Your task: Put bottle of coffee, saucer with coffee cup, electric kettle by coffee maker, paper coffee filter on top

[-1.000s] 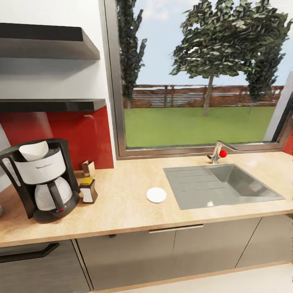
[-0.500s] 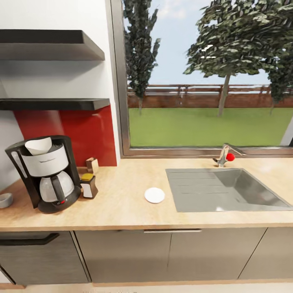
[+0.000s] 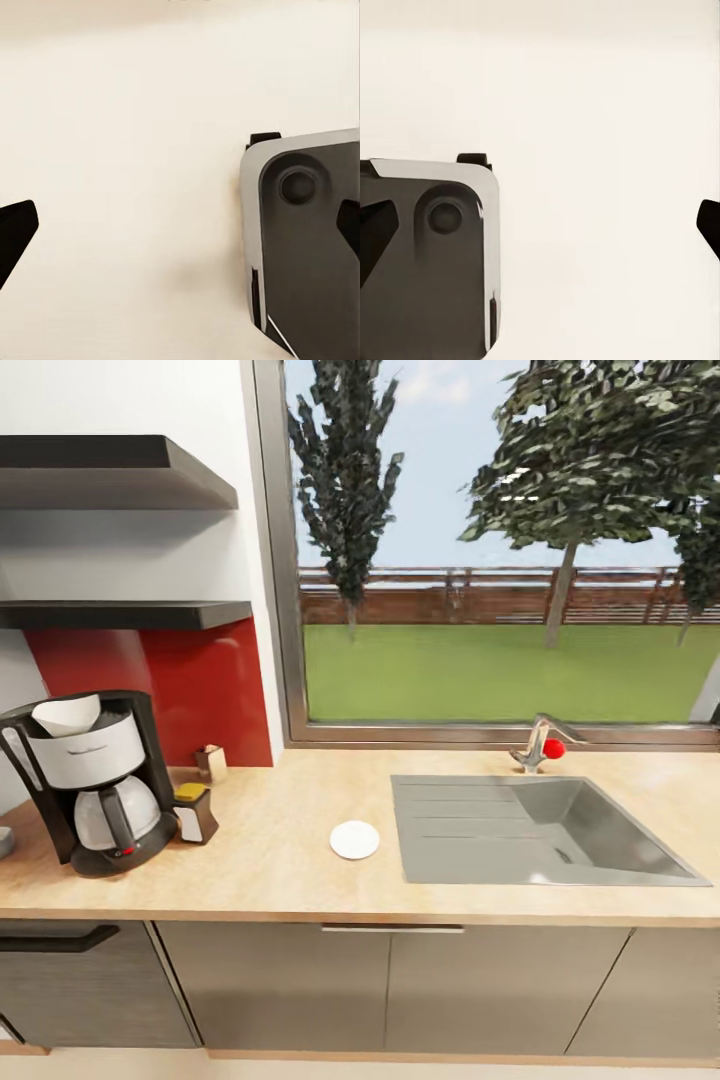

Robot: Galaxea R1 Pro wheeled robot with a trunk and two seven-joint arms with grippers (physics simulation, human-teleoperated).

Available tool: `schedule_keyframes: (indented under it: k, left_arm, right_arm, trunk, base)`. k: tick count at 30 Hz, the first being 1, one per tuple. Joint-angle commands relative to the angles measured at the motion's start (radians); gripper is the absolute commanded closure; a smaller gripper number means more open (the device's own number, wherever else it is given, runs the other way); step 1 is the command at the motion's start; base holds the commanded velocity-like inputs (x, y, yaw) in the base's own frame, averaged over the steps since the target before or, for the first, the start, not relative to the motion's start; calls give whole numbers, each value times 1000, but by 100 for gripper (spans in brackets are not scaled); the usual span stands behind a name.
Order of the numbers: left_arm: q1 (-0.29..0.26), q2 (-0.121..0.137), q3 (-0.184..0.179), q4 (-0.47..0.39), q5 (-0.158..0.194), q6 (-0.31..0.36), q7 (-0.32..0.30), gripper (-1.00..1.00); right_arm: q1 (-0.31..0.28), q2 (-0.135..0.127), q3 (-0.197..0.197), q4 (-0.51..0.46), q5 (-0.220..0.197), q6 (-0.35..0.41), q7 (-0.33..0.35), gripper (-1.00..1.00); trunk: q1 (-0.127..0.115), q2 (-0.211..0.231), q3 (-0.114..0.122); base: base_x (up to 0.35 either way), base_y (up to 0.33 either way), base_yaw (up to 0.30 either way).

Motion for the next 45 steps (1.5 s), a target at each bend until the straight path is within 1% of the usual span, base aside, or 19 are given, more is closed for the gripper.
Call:
schedule_keyframes:
  k: [1, 9, 12, 21, 25, 31, 35, 38, 42, 45]
  left_arm:
    - [-1, 1, -9, -1, 8, -2, 5, -100]
    - [-1, 1, -6, -1, 8, -2, 5, -100]
    - [-1, 2, -5, -1, 8, -2, 5, -100]
    - [-1, 5, -7, -1, 6, -3, 5, -100]
    - [-1, 9, -9, -2, 4, -3, 5, -100]
    - [-6, 9, -11, -3, 2, -2, 5, -100]
    - [-9, 10, -12, -6, 2, -2, 21, -100]
    - [-9, 8, -12, -6, 2, -3, 49, -100]
    - [-11, 8, -12, -10, 1, -8, 61, -100]
    - [-13, 6, -16, -31, -5, -18, 63, -100]
  right_arm:
    - [-1, 0, -9, -1, 5, -3, 7, -100]
    - [-1, 0, -9, -1, 4, -3, 8, -100]
    - [-1, -1, -11, -4, 4, -4, 6, -100]
    - [-1, -2, -11, -4, 4, -4, 4, -100]
    - [-1, -2, -10, -4, 4, -4, 2, -100]
    - [-1, -2, -7, -5, 5, -4, 1, -100]
    - [-1, -1, -6, -3, 5, -4, 2, -100]
    - [-1, 0, -6, -2, 6, -4, 2, -100]
    - [-1, 0, -7, -3, 5, -4, 2, -100]
    - [-1, -1, -10, -6, 4, -4, 1, -100]
  trunk:
    - [1, -2, -2]
    - [1, -2, -2]
    - [1, -2, -2]
    - [1, -2, -2]
    - [1, -2, -2]
    - [1, -2, -2]
    - [1, -2, -2]
    - [1, -2, -2]
    - [1, -2, -2]
    - [1, -2, -2]
  base:
    - [0, -276, 1]
    - [0, -266, 0]
    - [0, -20, 67]
    - [0, -3, 204]
    - [0, 0, 46]
    - [-1, 0, 9]
    - [-148, 54, 1]
    - [-160, 70, 0]
    - [-45, 20, 0]
    - [-4, 2, 0]
